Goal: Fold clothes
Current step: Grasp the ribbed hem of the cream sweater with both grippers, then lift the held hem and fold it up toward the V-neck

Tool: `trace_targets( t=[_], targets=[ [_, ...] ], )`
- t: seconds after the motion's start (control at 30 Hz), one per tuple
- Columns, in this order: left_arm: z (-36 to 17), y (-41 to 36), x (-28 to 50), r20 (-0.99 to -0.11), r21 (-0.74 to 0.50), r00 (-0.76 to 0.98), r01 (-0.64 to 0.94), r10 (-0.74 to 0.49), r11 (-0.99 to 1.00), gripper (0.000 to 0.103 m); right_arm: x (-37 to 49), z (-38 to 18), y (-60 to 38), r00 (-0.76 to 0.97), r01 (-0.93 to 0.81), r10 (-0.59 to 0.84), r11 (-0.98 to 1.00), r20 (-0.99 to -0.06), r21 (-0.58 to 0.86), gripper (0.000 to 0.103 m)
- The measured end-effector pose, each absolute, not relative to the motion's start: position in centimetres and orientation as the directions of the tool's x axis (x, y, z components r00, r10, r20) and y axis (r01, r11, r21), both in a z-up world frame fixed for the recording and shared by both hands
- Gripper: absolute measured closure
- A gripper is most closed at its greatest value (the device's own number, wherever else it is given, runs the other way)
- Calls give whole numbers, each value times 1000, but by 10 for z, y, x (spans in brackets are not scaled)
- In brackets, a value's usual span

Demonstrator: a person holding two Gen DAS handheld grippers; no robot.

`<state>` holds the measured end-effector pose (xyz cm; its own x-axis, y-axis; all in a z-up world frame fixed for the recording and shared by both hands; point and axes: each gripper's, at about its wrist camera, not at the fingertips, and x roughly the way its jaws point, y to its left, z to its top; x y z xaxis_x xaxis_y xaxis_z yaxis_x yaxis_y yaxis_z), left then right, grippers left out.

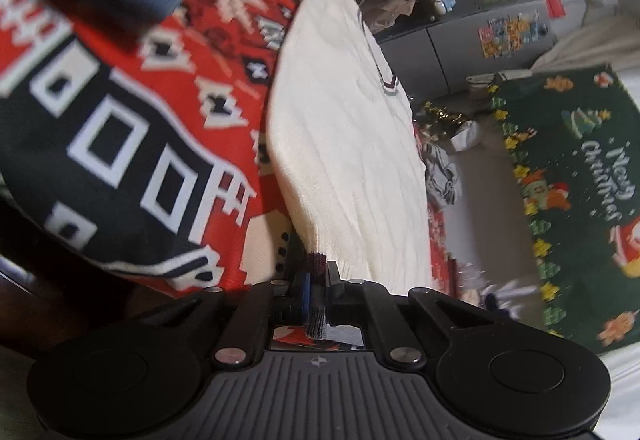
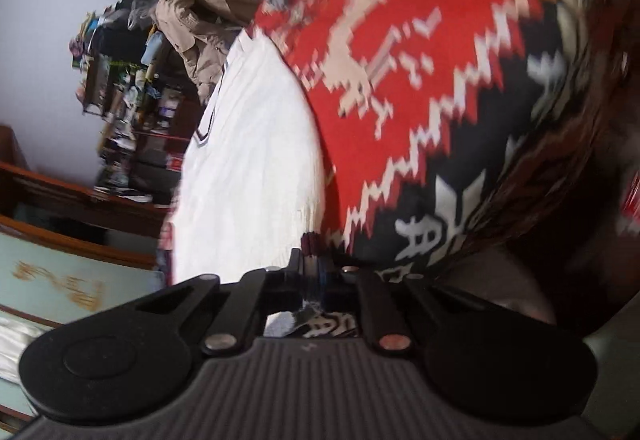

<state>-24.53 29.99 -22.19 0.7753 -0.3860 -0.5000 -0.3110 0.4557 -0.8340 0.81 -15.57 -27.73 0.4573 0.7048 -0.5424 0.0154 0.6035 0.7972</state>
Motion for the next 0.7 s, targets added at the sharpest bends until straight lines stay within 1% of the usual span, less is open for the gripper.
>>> trace_targets(
  t=[0.1,0.2,0.33,0.4,0.53,0.7],
  targets=[
    [-217,298,-244,-517,-818,768,-312,-378,484,97,1,-263,-151,485,-34,652,680,-583,732,96],
    [-217,293,-238,-562,-780,744,-333,-361,530,97,3,-259,-142,468,-40,647,696,-602,717,95],
    [-197,286,-245,-596,-731,742,-344,-307,589,97,-17,-242,-149,487,-62,584,764,-649,642,97],
    [-184,286,-253,-594,-728,748,-341,-298,595,97,-28,-229,-156,509,-77,572,774,-643,628,97],
    [-165,284,-271,-600,-731,742,-356,-299,583,98,-57,-205,-182,525,-89,586,759,-618,645,97],
    [-159,275,-300,-610,-747,724,-388,-323,540,98,-93,-193,-217,529,-27,595,725,-605,688,98]
  ],
)
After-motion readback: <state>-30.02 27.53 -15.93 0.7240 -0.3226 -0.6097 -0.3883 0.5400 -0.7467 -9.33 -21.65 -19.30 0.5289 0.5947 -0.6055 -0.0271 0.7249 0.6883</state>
